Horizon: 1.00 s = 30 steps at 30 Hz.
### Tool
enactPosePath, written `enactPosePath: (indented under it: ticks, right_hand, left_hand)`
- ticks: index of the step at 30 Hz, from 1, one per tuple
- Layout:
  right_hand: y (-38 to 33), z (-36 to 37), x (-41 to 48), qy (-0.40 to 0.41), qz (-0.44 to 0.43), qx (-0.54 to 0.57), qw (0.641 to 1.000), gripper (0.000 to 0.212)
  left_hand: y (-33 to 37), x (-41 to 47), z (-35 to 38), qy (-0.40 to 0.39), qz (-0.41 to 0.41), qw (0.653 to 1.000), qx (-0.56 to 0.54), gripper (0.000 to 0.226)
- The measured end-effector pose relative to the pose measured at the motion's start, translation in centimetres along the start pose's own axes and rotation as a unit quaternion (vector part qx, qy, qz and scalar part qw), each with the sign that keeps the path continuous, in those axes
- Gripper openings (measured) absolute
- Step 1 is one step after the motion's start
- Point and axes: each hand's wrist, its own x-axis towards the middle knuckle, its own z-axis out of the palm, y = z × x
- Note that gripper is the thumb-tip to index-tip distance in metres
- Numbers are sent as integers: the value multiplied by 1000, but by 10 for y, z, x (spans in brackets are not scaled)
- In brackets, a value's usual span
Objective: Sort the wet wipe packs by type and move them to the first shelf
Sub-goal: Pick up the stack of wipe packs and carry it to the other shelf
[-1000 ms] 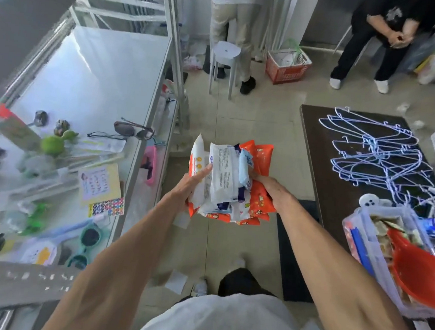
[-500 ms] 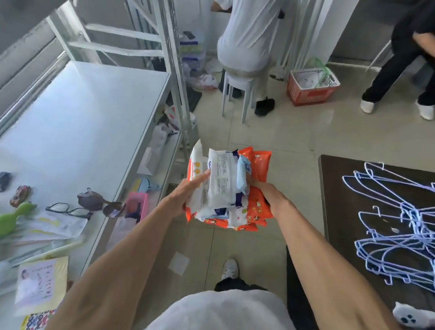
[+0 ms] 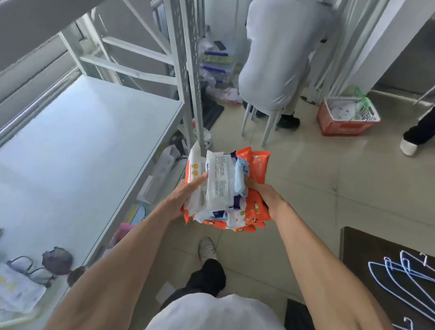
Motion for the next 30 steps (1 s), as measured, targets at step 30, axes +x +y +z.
enactPosePath:
  ticks: [30]
  right_hand:
    - [-129,359,225,-419,46,-407,810,98]
  left_hand:
    - [25,-89,-192,524,74,791,-306,93]
